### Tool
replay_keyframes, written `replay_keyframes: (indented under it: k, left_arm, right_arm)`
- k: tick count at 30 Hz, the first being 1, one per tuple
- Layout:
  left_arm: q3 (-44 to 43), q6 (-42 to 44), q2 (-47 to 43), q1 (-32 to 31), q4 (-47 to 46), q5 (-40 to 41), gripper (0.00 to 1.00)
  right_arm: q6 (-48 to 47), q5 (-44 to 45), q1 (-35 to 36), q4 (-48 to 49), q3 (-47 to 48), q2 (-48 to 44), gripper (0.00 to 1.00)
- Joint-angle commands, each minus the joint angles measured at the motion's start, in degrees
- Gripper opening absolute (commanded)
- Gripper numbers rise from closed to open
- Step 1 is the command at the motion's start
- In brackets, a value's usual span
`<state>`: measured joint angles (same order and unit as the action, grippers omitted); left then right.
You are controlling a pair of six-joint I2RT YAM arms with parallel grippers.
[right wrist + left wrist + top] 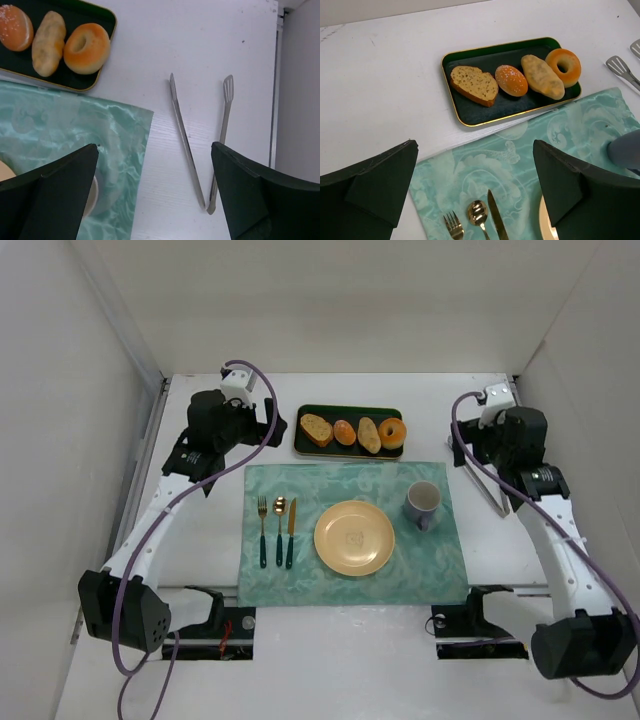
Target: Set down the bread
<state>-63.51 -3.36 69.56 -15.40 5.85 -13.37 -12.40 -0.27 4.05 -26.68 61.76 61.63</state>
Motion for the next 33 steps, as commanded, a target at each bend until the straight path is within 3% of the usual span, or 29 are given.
replay_keyframes:
  k: [1, 7, 15, 20, 33]
  left_arm:
    - [-1.7, -0.2, -2.1, -0.2, -2.0, -1.4, 1.00]
    - [-1.7, -0.7, -2.1, -0.2, -2.0, -2.4, 1.00]
    - [-2.2, -0.7, -2.1, -0.2, -2.0, -3.7, 1.00]
    - [-2.2, -0.7, -1.5, -0.2, -2.0, -3.7, 1.00]
    - [-2.2, -0.7, -1.5, -0.2, -2.0, -4.9, 1.00]
  right_arm:
    - [-1.7, -3.4, -3.9, 2.3, -3.3, -4.5, 1.00]
    - [-10.7, -7.5, -9.7, 3.3, -7.1, -6.5, 1.00]
    - [-20.7, -27.2, -26.1, -4.2, -0.1, 12.1, 1.00]
    - [-26.3, -27.8, -27.3, -5.3, 1.1, 21.6, 0.98]
    - [-33.6, -24.2, -29.1, -5.3, 5.3, 32.1, 0.97]
